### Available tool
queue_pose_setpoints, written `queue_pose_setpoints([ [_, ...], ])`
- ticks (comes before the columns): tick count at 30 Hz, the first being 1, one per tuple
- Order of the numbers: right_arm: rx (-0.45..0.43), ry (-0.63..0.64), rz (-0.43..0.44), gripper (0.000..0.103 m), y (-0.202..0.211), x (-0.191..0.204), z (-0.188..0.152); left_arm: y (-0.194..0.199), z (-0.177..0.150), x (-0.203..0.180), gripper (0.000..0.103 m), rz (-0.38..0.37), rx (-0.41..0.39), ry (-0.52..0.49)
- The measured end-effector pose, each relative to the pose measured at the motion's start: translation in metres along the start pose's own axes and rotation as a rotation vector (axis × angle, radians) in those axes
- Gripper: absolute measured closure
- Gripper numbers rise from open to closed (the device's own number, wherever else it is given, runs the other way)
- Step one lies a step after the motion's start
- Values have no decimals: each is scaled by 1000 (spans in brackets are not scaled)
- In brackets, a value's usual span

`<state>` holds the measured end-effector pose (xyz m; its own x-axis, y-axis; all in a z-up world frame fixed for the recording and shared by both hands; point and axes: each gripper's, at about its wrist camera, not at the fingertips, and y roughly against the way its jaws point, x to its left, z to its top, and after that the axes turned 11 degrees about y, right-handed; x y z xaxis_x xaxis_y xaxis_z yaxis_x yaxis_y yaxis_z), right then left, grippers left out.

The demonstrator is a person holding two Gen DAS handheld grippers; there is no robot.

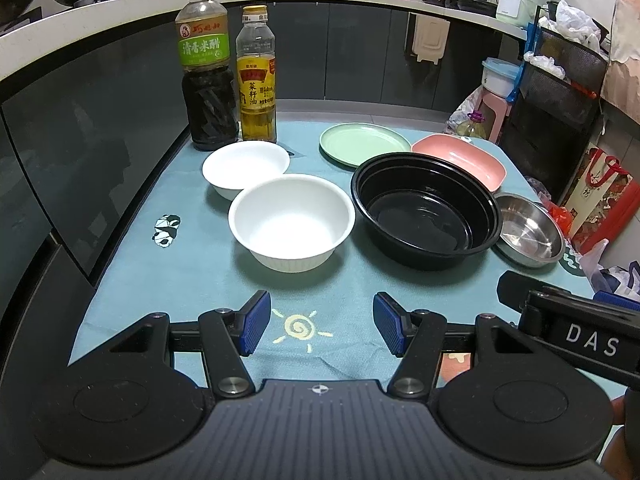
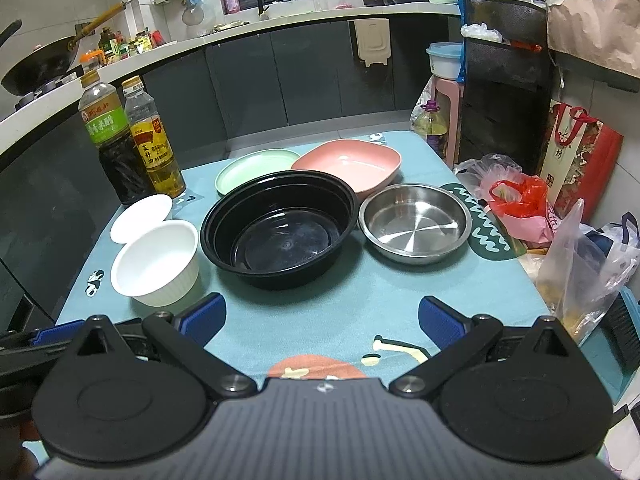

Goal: Organize plates and bowls

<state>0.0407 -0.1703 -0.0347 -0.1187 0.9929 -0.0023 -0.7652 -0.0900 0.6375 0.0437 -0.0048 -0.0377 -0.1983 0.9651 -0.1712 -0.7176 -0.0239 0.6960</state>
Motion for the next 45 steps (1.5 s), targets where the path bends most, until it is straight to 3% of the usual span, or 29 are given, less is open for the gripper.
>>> queue_pose_setpoints([
  [22,37,-8,-1,63,-22,-6,1,-25,3,-8,49,17,45,-9],
  [35,37,11,-38,63,-44,-23,18,-49,25,-15,49,9,49,-18],
  [41,55,-38,44,64,-56,-47,30,-61,52,-13,50,-39,33,-16],
  [45,119,-99,112,64,-75,-60,40,-73,72,-15,59,-97,50,-28],
])
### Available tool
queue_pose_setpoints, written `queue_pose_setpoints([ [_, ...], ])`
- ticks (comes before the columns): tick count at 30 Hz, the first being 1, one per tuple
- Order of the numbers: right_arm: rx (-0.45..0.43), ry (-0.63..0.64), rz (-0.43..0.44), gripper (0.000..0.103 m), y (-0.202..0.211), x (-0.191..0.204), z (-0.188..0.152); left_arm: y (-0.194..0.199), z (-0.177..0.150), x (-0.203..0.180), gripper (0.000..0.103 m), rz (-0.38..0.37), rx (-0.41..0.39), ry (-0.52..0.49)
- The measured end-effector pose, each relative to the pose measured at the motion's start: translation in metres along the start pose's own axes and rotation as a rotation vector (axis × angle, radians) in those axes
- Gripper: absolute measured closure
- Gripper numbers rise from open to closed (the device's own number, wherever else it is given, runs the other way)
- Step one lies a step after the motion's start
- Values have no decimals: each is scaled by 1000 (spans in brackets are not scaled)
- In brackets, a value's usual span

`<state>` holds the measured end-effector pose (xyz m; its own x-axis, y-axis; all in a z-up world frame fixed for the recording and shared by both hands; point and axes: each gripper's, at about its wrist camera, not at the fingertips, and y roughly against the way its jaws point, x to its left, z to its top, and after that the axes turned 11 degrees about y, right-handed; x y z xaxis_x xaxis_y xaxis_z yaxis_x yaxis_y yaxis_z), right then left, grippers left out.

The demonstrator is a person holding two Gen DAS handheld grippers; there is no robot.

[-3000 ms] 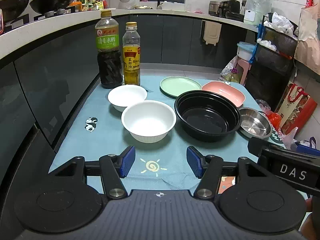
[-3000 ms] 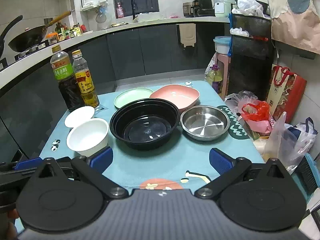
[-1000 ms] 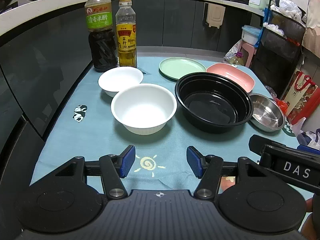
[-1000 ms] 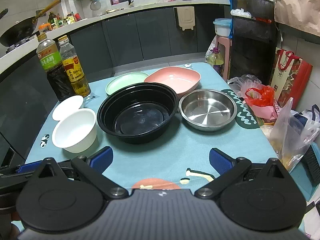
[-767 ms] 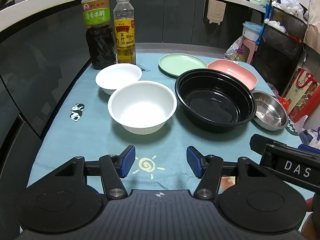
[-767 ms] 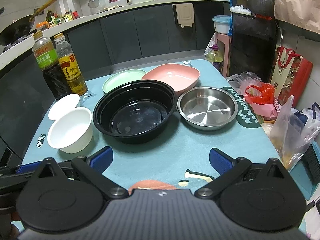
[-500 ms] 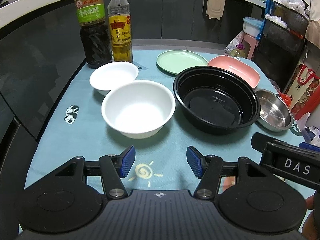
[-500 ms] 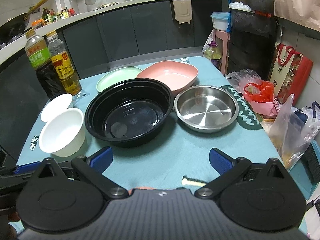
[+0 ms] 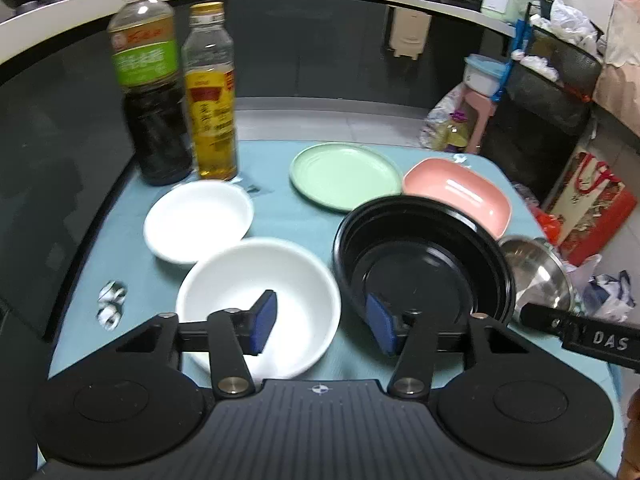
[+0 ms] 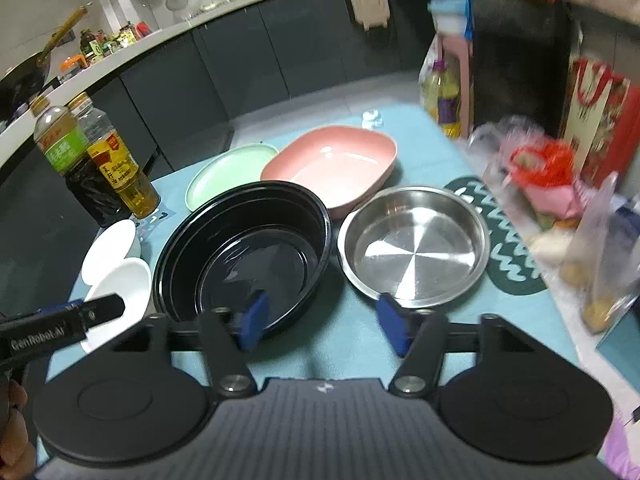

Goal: Organize plates and bowls

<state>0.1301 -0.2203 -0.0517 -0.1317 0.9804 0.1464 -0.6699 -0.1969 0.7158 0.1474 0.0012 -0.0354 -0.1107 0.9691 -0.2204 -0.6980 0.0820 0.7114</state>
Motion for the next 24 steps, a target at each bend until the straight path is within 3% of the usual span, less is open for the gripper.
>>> queue_pose_setpoints([
  [4,45,-13,12,71,-12,-6,14,-16,19,-6,65,-34,37,-21],
  [15,131,-35,32,71,-36,-14,33,-62,45,-13,69,-29,133,-51],
  [18,145,-57,46,82,-44,-15,35,-71,49,-14,69,-22,144,-50],
  [19,152,-60,52,89,-46,-14,36,-74,50,-15,69,-21,148,-50],
  [23,166,-58,61,96,-55,-12,39,-86,53,-18,70,-18,160,-57],
  [24,166,-54,58,98,-57,-11,40,-89,53,-19,77,-22,167,-61],
])
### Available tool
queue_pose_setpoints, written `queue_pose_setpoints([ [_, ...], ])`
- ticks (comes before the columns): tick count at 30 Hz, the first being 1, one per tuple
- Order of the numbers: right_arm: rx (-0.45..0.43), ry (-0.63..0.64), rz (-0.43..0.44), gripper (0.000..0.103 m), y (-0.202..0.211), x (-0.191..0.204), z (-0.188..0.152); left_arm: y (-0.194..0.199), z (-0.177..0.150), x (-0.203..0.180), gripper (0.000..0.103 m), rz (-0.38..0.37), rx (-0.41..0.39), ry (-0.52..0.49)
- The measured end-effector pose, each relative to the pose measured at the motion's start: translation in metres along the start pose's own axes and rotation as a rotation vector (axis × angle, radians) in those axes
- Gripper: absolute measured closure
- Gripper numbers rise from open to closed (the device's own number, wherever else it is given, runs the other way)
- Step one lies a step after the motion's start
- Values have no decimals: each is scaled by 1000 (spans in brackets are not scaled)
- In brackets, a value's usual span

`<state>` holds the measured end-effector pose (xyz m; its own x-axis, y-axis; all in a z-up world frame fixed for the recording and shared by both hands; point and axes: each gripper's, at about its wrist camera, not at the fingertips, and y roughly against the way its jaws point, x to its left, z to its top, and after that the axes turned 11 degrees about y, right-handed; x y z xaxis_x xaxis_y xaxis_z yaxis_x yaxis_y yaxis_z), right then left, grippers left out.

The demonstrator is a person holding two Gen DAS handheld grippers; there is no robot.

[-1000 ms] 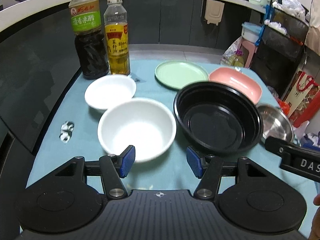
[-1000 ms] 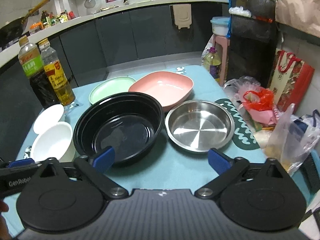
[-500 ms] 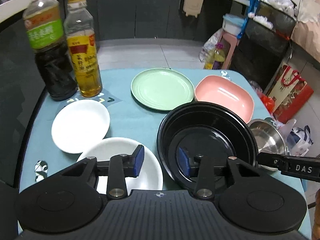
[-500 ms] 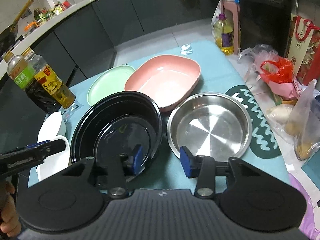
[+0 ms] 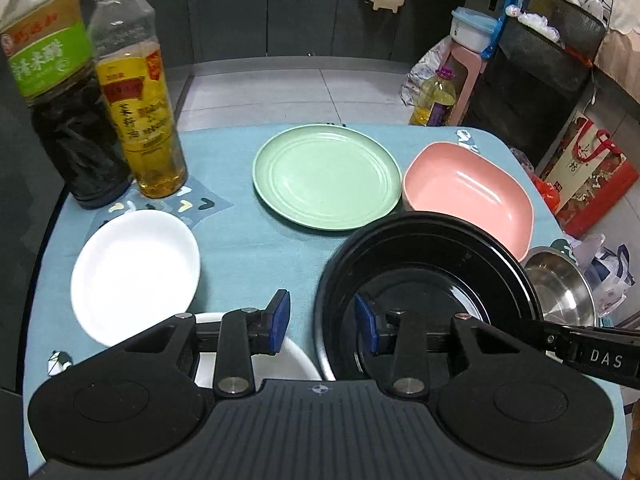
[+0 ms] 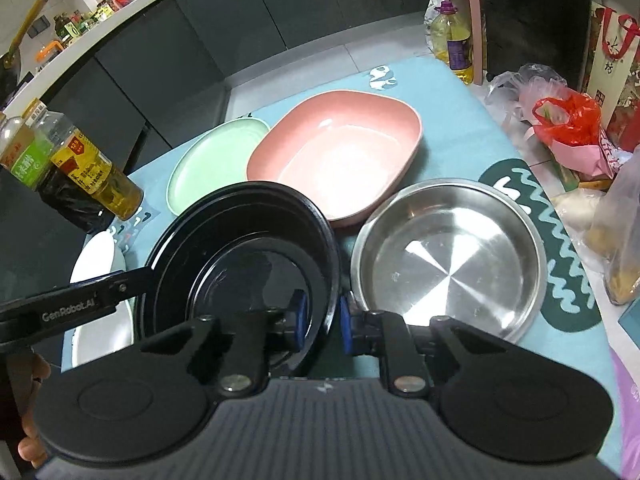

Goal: Organize plates and bowls

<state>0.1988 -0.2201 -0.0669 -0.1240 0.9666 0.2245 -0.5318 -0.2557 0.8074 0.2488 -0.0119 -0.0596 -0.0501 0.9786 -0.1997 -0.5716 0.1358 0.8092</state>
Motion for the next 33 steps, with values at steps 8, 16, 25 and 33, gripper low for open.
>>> queue_pose_setpoints([
  [8,-15,-8,-14,101,9,-4,-2,12,-9,-7,93,3,-15,-41],
  [16,-69,7,-14,101,42,4,-15,56,-32,-11,92,-14,-81,-80],
  [25,-88,38,7,100,65,19,-45,91,-74,16,92,-56,-80,-17],
  [33,-73,57,41,97,72,36,-80,117,-121,38,92,-52,-99,17],
])
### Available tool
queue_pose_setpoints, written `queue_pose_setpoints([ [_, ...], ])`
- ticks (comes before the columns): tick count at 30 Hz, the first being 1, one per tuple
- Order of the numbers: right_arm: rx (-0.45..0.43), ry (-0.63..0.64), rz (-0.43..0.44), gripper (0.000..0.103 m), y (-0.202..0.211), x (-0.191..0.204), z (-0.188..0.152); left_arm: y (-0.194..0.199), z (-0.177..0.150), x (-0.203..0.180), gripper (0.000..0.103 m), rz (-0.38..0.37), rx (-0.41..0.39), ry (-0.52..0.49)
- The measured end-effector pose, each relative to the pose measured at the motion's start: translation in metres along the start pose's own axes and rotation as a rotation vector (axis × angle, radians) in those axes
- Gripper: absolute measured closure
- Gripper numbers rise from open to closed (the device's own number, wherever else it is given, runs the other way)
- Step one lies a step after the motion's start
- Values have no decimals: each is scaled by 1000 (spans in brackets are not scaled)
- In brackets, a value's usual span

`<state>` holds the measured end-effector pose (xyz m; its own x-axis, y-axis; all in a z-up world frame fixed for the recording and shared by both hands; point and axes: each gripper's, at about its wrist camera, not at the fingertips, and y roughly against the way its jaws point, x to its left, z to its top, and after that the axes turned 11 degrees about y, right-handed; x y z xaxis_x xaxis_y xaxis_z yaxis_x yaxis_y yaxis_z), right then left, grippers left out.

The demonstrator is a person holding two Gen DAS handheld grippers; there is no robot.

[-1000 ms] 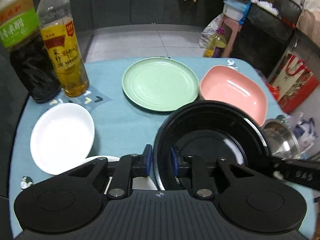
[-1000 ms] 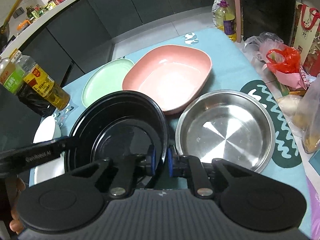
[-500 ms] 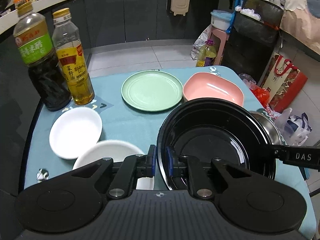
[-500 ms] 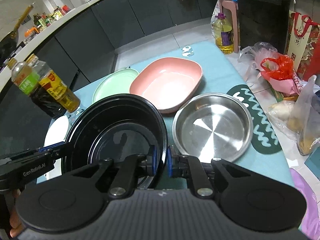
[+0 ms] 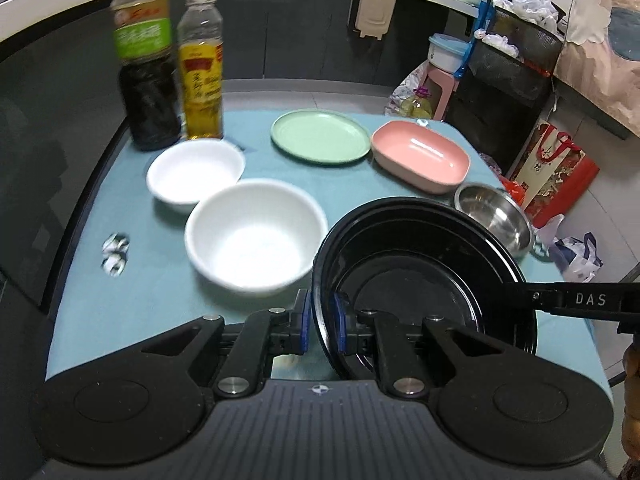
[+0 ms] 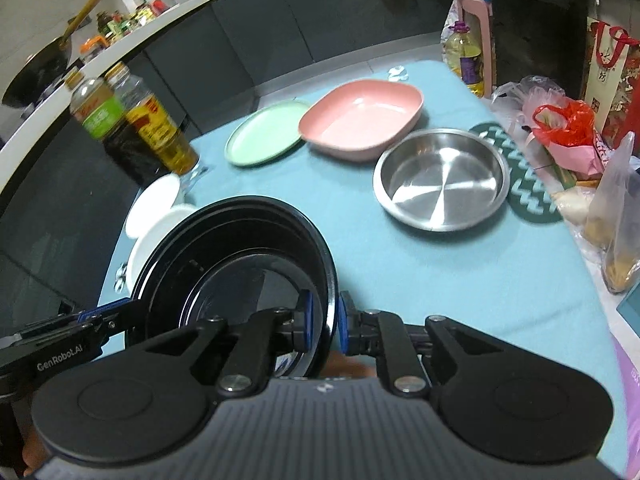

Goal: Organize plates and bowls

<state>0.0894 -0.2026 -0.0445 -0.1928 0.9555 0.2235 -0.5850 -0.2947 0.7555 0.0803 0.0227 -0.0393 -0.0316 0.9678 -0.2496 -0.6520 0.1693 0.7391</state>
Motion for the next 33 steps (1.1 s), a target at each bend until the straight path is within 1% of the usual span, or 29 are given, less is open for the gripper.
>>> queue_pose_setpoints([
  [6,-2,40,2,96,9,17,-19,14,-23,11,92,16,-6,10],
  [14,1,67,4,96,17,27,-37,29,-44,18,92,26,-16,9],
  [24,12,92,4,96,16,35,-47,31,-55,23,92,41,-4,10],
  [31,29,97,0,96,10,34,-49,27,-57,27,92,42,13,17],
  [33,35,100,0,96,8,34,-50,27,-57,28,91,52,8,20],
])
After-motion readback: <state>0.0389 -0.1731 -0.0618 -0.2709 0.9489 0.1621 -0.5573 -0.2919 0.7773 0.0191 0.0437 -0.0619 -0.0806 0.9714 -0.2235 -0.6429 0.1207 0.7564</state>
